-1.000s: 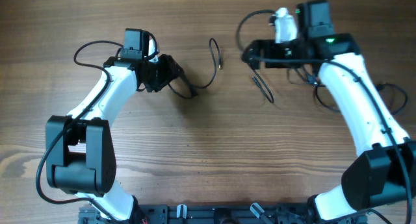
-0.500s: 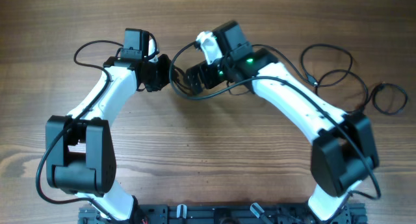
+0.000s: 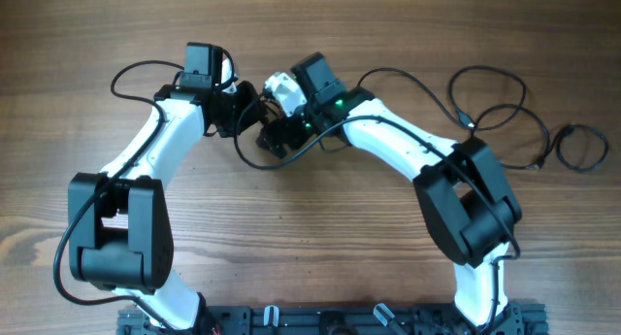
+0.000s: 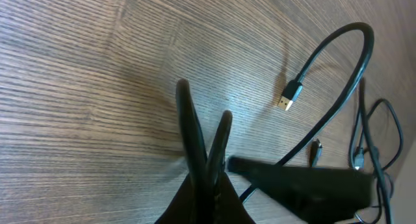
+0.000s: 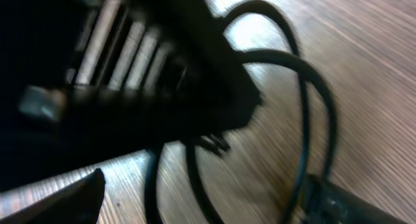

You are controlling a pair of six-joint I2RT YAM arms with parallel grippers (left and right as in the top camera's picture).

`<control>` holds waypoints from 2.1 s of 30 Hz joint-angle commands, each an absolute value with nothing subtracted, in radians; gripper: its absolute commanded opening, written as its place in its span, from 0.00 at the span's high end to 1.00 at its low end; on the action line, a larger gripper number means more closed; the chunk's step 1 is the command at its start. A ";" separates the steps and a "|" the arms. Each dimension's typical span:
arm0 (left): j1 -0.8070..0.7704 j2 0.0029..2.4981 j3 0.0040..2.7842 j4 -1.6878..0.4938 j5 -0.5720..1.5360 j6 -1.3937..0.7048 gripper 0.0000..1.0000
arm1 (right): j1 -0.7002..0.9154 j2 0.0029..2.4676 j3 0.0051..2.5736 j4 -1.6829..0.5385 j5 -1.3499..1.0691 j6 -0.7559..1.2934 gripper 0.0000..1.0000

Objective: Untangle cables

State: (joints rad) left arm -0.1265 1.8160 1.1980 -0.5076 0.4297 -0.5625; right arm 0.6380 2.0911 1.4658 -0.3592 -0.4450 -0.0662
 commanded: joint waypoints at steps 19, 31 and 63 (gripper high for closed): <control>-0.024 1.826 1.211 -0.525 0.457 -0.528 0.00 | 0.439 1.888 1.469 -0.579 -0.255 0.099 0.96; 0.047 1.826 1.211 -0.557 0.330 -0.527 0.00 | 0.049 1.857 1.468 -0.889 -0.007 0.160 0.96; 0.047 1.826 1.211 -0.557 0.327 -0.527 0.00 | -0.105 1.777 1.658 -0.980 0.045 0.160 0.00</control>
State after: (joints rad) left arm 0.0433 1.8236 1.1988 -0.5568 0.3378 -0.5426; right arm -0.1081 1.7798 1.6463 -0.9859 0.0277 0.1604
